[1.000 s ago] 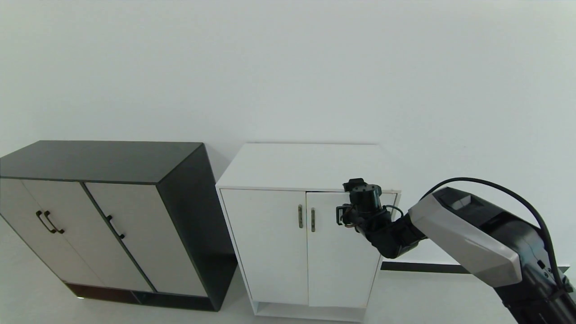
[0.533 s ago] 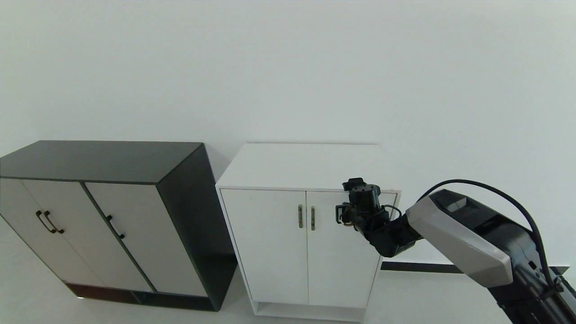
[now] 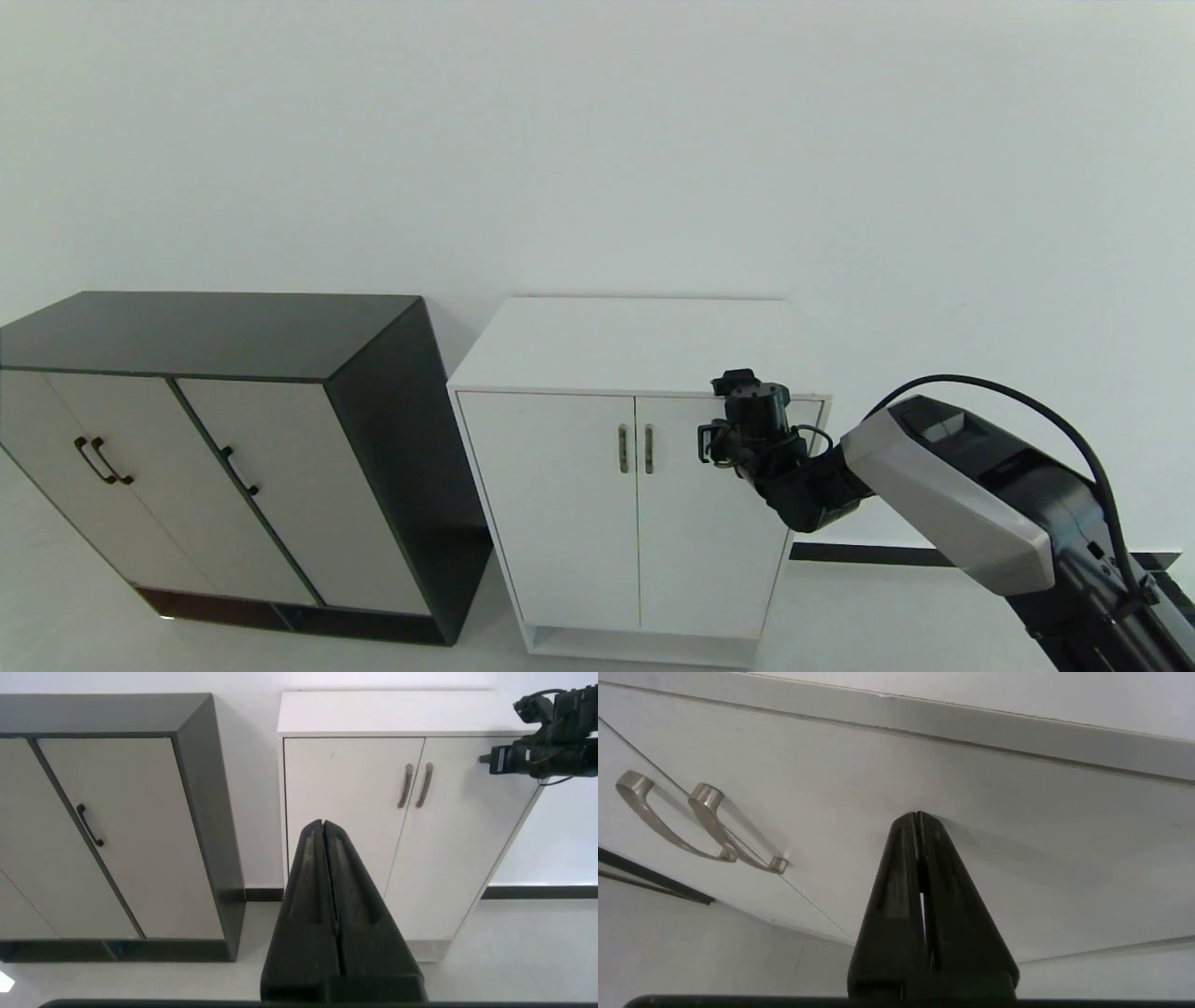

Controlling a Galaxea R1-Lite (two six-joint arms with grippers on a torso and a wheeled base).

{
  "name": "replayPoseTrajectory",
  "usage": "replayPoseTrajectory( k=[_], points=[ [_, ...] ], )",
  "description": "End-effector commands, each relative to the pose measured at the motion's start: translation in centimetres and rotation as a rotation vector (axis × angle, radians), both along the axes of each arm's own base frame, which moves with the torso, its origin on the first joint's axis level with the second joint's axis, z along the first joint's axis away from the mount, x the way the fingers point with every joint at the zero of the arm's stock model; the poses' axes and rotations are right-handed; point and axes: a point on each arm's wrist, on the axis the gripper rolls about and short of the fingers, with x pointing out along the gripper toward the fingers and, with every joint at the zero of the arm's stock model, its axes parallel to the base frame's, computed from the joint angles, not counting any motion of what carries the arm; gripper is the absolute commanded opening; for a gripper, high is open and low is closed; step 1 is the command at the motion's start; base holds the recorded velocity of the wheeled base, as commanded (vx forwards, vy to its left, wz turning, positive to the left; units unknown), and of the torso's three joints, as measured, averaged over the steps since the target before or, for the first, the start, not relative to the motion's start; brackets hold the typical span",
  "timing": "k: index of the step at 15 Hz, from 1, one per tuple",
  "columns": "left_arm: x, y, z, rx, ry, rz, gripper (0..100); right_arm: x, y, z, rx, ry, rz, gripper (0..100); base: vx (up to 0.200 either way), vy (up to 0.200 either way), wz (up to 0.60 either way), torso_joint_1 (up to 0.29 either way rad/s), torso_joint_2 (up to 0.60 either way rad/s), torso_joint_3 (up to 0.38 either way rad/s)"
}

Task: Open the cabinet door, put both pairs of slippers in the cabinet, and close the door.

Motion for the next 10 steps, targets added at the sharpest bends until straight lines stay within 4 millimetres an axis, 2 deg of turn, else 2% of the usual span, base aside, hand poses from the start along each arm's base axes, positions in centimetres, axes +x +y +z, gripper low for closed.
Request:
replayPoseTrajectory(
  k=[1,3,5,8,9,10],
  points=[
    [0.0,0.0,0.0,0.000,0.001,0.000,0,0.1,0.0,-0.1,0.001,-0.001,0.000,0,0.000,0.000,0.00,0.000,0.00,0.000],
    [0.0,0.0,0.0,0.000,0.001,0.000,0,-0.2,-0.1,0.0,-0.002,0.004,-0.002,0,0.000,0.000,0.00,0.000,0.00,0.000],
    [0.0,0.0,0.0,0.000,0.001,0.000,0,-1.1,-0.6,1.9,-0.003,-0.002,-0.017,0,0.000,0.000,0.00,0.000,0.00,0.000],
    [0.0,0.0,0.0,0.000,0.001,0.000,0,-4.9,-2.3,6.4,0.005,-0.027,-0.026,0,0.000,0.000,0.00,0.000,0.00,0.000],
    [0.0,0.0,0.0,0.000,0.001,0.000,0,-6.8,-3.1,7.5,0.004,-0.035,-0.040,0,0.000,0.000,0.00,0.000,0.00,0.000],
    [0.0,0.0,0.0,0.000,0.001,0.000,0,-7.8,-3.6,7.8,0.001,-0.035,-0.044,0,0.000,0.000,0.00,0.000,0.00,0.000]
  ],
)
